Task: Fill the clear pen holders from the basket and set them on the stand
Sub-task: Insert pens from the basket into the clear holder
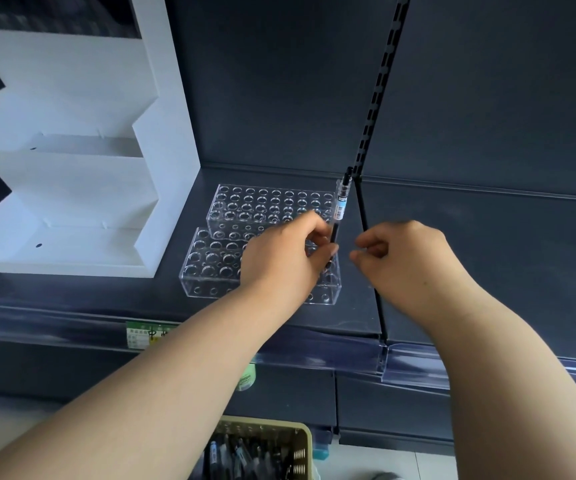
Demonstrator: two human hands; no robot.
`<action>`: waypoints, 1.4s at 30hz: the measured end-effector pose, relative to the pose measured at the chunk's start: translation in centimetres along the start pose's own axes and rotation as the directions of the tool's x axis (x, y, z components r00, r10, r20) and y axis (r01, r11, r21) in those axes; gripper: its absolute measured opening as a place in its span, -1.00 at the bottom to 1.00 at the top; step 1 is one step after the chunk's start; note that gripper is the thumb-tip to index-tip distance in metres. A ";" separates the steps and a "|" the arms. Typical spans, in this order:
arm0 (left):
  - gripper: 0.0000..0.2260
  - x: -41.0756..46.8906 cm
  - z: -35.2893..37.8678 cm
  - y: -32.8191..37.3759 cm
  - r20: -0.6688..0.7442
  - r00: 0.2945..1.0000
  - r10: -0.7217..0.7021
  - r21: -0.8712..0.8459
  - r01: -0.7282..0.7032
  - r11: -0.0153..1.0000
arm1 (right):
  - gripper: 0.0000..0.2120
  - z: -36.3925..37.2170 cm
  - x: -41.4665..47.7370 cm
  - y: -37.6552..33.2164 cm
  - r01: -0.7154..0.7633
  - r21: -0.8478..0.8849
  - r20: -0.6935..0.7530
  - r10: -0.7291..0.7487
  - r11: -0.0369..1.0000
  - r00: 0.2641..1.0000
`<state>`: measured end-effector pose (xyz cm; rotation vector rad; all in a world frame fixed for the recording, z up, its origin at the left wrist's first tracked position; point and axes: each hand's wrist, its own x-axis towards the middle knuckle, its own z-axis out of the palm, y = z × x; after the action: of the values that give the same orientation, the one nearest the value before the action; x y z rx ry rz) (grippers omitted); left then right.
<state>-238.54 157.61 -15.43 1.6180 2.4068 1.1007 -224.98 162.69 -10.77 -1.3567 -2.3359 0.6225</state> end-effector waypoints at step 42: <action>-0.75 -20.5 -9.9 -11.6 0.604 0.755 -0.255 0.415 -0.025 0.909 | -0.78 16.0 -18.0 -5.5 -0.063 -0.341 0.496 0.237 0.938 0.835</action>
<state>-242.40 133.14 -21.62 1.5475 2.2550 -0.0396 -228.74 141.49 -22.84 -1.6980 -2.8858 0.7837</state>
